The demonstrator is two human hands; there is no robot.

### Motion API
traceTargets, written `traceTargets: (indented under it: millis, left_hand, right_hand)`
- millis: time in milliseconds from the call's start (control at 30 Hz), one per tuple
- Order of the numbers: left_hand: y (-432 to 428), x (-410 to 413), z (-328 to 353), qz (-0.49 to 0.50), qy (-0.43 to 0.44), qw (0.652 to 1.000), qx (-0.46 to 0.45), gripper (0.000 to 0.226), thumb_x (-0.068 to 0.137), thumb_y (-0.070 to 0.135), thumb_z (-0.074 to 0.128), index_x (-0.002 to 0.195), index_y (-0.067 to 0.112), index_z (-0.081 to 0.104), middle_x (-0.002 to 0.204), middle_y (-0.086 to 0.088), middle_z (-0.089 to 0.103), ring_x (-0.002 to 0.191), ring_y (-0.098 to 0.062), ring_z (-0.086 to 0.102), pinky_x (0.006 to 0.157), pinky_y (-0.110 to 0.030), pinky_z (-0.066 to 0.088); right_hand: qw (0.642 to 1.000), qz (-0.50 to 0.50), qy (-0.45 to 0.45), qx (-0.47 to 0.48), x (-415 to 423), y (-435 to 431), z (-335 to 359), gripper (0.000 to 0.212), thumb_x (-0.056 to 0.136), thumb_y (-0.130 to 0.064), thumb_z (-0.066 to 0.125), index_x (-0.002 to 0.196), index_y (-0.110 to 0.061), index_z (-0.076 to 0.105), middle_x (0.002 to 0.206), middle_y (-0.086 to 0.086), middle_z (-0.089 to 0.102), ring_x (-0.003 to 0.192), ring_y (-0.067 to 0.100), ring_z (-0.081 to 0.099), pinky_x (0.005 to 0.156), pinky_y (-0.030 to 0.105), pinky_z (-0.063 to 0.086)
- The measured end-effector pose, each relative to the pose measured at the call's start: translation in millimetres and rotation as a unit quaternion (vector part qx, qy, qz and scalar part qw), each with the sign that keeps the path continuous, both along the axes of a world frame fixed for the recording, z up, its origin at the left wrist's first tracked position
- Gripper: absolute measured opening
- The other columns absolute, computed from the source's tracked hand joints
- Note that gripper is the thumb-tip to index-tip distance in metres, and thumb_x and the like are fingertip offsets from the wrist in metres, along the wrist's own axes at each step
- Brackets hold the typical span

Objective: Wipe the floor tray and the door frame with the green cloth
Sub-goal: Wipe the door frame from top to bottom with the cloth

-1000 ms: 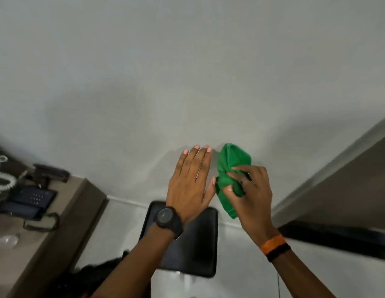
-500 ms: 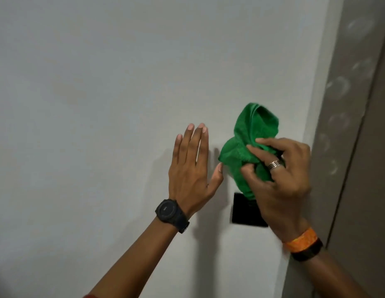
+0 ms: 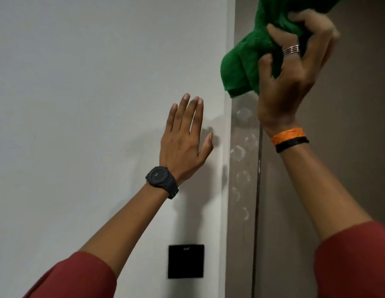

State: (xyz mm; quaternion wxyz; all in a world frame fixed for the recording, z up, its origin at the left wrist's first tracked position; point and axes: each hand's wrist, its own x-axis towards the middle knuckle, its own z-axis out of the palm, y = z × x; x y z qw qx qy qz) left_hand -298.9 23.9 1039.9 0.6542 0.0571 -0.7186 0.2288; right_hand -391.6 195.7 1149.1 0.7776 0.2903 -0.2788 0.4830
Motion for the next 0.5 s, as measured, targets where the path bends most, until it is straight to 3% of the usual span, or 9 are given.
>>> traceTargets:
  millis: [33, 100, 167, 200, 233, 333, 400, 500]
  left_hand:
    - [2, -4, 3, -0.001, 0.002, 1.0, -0.002, 0.067, 0.103, 0.038, 0.039, 0.157, -0.001, 0.028, 0.163, -0.019, 0.032, 0.156, -0.034, 0.021, 0.128, -0.05, 0.018]
    - [4, -12, 6, -0.003, 0.002, 1.0, -0.005, 0.068, 0.102, 0.037, 0.04, 0.156, -0.001, 0.028, 0.163, -0.02, 0.033, 0.155, -0.034, 0.021, 0.128, -0.051, 0.019]
    - [3, -17, 8, -0.003, 0.0, 1.0, -0.012, 0.067, 0.102, 0.037, 0.041, 0.156, -0.001, 0.029, 0.162, -0.02, 0.035, 0.155, -0.034, 0.022, 0.128, -0.052, 0.02]
    - [1, -20, 9, -0.002, -0.001, 1.0, -0.016, 0.067, 0.103, 0.037, 0.041, 0.156, -0.001, 0.029, 0.162, -0.02, 0.035, 0.155, -0.034, 0.022, 0.128, -0.052, 0.02]
    - [-1, -23, 11, 0.0, -0.004, 1.0, -0.018, 0.067, 0.103, 0.037, 0.041, 0.156, -0.001, 0.029, 0.161, -0.019, 0.036, 0.155, -0.034, 0.022, 0.128, -0.052, 0.019]
    - [-6, -30, 18, 0.01, -0.014, 1.0, -0.018, 0.066, 0.103, 0.038, 0.041, 0.156, 0.0, 0.029, 0.162, -0.019, 0.036, 0.156, -0.033, 0.021, 0.128, -0.052, 0.019]
    - [-9, -35, 24, 0.016, -0.02, 1.0, -0.011, 0.067, 0.104, 0.039, 0.04, 0.157, 0.0, 0.028, 0.162, -0.019, 0.035, 0.156, -0.033, 0.021, 0.128, -0.052, 0.018]
    - [-12, -40, 32, 0.022, -0.027, 0.999, -0.004, 0.066, 0.104, 0.039, 0.038, 0.157, 0.0, 0.028, 0.162, -0.019, 0.035, 0.156, -0.033, 0.021, 0.128, -0.052, 0.019]
  right_hand:
    - [0.999, -0.013, -0.03, 0.033, -6, -2, 3, 0.017, 0.086, 0.006, 0.062, 0.098, 0.008, 0.074, 0.124, 0.032, 0.066, 0.13, 0.039, 0.052, 0.118, 0.031, 0.041]
    - [0.973, -0.023, -0.111, 0.202, -22, -11, -4, 0.021, 0.09, 0.002, 0.056, 0.105, 0.006, 0.07, 0.15, 0.032, 0.049, 0.147, 0.049, 0.041, 0.128, 0.052, 0.03]
    - [0.902, -0.021, -0.2, 0.382, -42, -20, -18, 0.021, 0.094, -0.01, 0.058, 0.114, -0.005, 0.063, 0.17, 0.016, 0.025, 0.158, 0.038, 0.025, 0.134, 0.055, 0.013]
    - [0.874, -0.018, -0.227, 0.428, -51, -24, -24, 0.026, 0.095, -0.018, 0.06, 0.119, -0.009, 0.06, 0.173, 0.01, 0.016, 0.161, 0.033, 0.017, 0.135, 0.054, 0.007]
    - [0.865, -0.026, -0.236, 0.442, -59, -29, -29, 0.034, 0.096, -0.026, 0.06, 0.127, -0.011, 0.056, 0.175, 0.008, 0.01, 0.163, 0.029, 0.01, 0.135, 0.054, 0.003]
    - [0.883, -0.095, -0.214, 0.406, -68, -40, -29, 0.064, 0.102, -0.038, 0.052, 0.159, -0.019, 0.03, 0.176, 0.011, 0.002, 0.164, 0.027, -0.001, 0.134, 0.053, 0.0]
    - [0.887, -0.139, -0.213, 0.384, -68, -46, -21, 0.068, 0.104, -0.037, 0.045, 0.165, -0.024, 0.017, 0.175, 0.013, 0.002, 0.164, 0.029, 0.001, 0.133, 0.054, 0.002]
    - [0.88, -0.172, -0.227, 0.379, -69, -50, 5, 0.065, 0.107, -0.037, 0.037, 0.166, -0.022, 0.012, 0.175, 0.014, 0.002, 0.164, 0.031, 0.001, 0.134, 0.054, 0.003]
